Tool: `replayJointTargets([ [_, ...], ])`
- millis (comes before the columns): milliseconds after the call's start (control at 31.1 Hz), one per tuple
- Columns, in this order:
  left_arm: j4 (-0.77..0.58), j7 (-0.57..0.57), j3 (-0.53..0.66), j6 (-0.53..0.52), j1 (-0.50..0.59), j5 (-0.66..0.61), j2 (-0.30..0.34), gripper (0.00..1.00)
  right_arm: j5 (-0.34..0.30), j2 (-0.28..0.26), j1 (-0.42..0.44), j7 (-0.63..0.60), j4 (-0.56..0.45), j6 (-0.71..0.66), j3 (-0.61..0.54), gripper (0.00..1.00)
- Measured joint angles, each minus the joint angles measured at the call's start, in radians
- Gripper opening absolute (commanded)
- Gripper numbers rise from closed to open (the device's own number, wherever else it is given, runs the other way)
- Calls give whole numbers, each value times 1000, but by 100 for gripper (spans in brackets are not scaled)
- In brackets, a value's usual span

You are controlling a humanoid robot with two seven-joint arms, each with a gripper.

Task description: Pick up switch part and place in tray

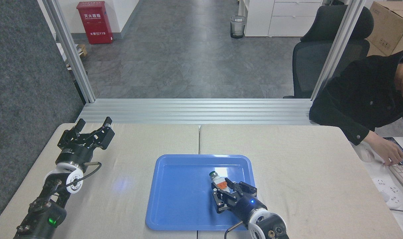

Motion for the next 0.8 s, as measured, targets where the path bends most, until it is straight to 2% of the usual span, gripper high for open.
replayJointTargets([
  [193, 0, 0, 0, 0, 0, 0, 0, 100, -12, 25, -5, -64, -24, 2, -10, 100],
  [417, 0, 0, 0, 0, 0, 0, 0, 100, -27, 31, -67, -143, -44, 4, -79, 100],
  [610, 0, 0, 0, 0, 0, 0, 0, 100, -39, 2, -128, -171, -50, 3, -179, 100],
  [803, 0, 0, 0, 0, 0, 0, 0, 100, -45, -59, -163, -182, -36, 5, -258, 100],
])
